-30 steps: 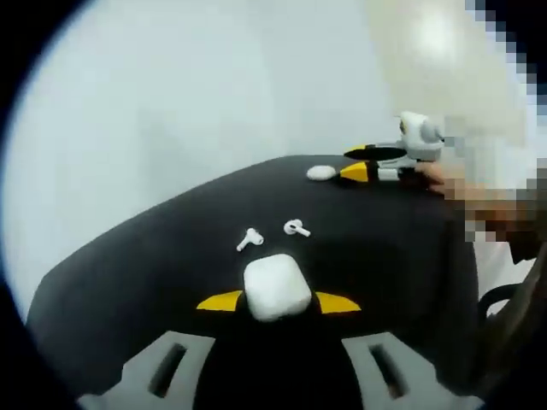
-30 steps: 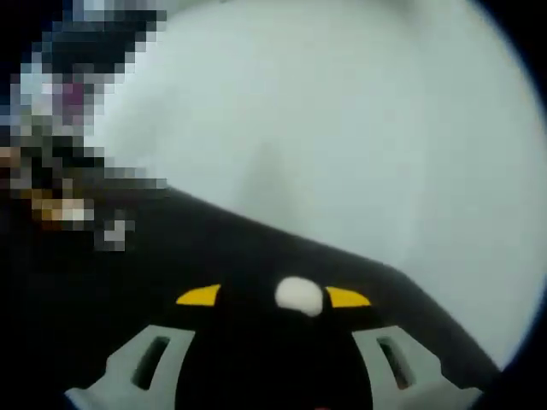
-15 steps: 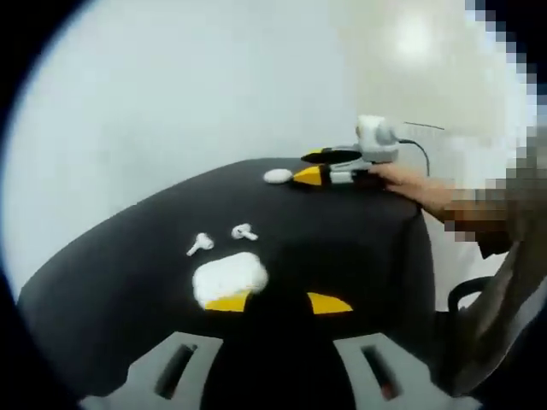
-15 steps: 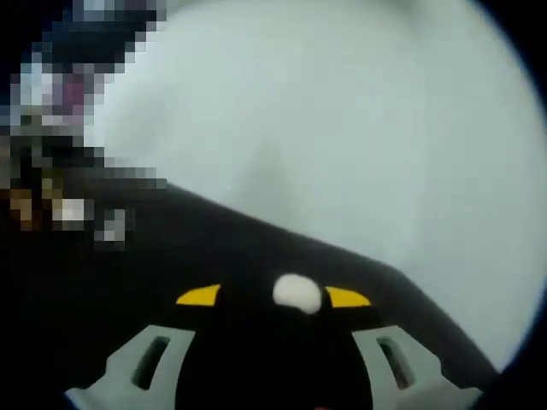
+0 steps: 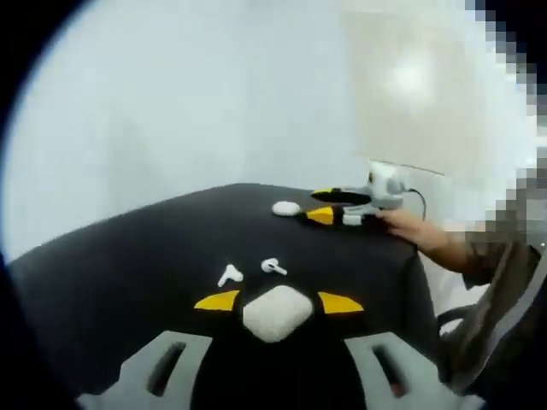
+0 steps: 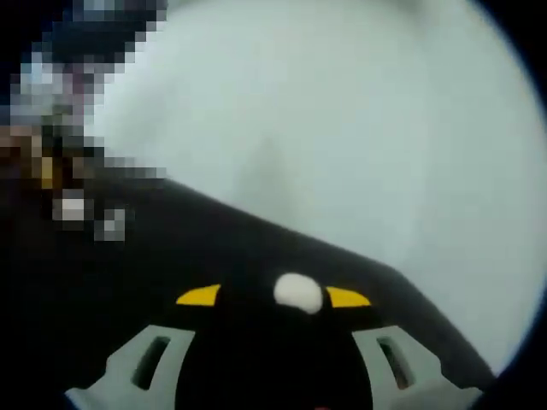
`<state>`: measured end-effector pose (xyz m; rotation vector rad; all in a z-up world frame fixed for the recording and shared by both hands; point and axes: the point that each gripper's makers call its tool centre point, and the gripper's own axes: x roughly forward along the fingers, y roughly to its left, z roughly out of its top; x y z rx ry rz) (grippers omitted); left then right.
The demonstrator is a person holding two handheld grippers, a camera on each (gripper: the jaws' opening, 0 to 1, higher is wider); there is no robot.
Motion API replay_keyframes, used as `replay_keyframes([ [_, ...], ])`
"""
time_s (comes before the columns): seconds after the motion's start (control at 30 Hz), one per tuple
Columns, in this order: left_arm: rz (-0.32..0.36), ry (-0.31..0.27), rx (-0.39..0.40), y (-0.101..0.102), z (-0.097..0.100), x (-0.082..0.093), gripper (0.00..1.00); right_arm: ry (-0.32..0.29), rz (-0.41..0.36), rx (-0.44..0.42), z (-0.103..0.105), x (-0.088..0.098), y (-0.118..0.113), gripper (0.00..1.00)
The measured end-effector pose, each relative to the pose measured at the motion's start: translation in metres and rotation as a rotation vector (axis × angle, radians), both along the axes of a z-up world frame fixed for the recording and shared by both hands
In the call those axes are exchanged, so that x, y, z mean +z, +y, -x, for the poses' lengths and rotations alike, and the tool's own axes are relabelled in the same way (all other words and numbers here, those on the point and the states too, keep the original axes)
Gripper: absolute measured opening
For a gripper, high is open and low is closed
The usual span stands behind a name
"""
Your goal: Pick up three earphones and place each one into its charging case using tactile feedback, ensure that each earphone is properly inserted and securely positioned inside the case.
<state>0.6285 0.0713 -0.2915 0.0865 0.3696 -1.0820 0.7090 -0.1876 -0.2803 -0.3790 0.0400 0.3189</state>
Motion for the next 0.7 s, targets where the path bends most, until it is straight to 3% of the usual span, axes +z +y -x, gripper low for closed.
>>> replay_keyframes([
  [0.07, -0.006, 0.070, -0.047, -0.002, -0.002, -0.008, 0.37, 0.002, 0.014, -0.002, 0.000, -0.001, 0.001, 0.46],
  [0.13, 0.009, 0.114, -0.018, -0.002, -0.012, -0.009, 0.37, 0.003, 0.026, -0.006, 0.000, -0.002, 0.000, 0.46],
  [0.2, 0.069, 0.132, 0.053, 0.001, -0.032, 0.000, 0.25, 0.006, 0.037, -0.013, -0.001, -0.004, -0.001, 0.46],
  [0.27, 0.140, 0.183, 0.028, 0.003, -0.043, 0.008, 0.16, 0.011, 0.045, -0.021, -0.002, -0.005, -0.002, 0.46],
  [0.37, 0.206, 0.373, -0.103, -0.007, -0.030, 0.008, 0.24, 0.013, 0.047, -0.027, -0.003, -0.006, -0.003, 0.46],
  [0.43, 0.193, 0.446, -0.152, -0.012, -0.022, 0.001, 0.35, 0.012, 0.053, -0.030, -0.003, -0.006, -0.004, 0.46],
  [0.5, 0.163, 0.427, -0.167, -0.018, -0.018, -0.012, 0.39, 0.015, 0.061, -0.033, -0.004, -0.007, -0.005, 0.46],
  [0.53, 0.098, 0.410, -0.181, -0.019, -0.012, -0.027, 0.37, 0.016, 0.068, -0.035, -0.004, -0.007, -0.005, 0.46],
  [0.57, 0.101, 0.306, -0.167, -0.021, -0.014, -0.023, 0.31, 0.015, 0.071, -0.036, -0.004, -0.008, -0.005, 0.46],
  [0.7, 0.077, 0.286, -0.251, -0.024, 0.009, -0.026, 0.29, 0.021, 0.086, -0.043, -0.004, -0.009, -0.005, 0.46],
])
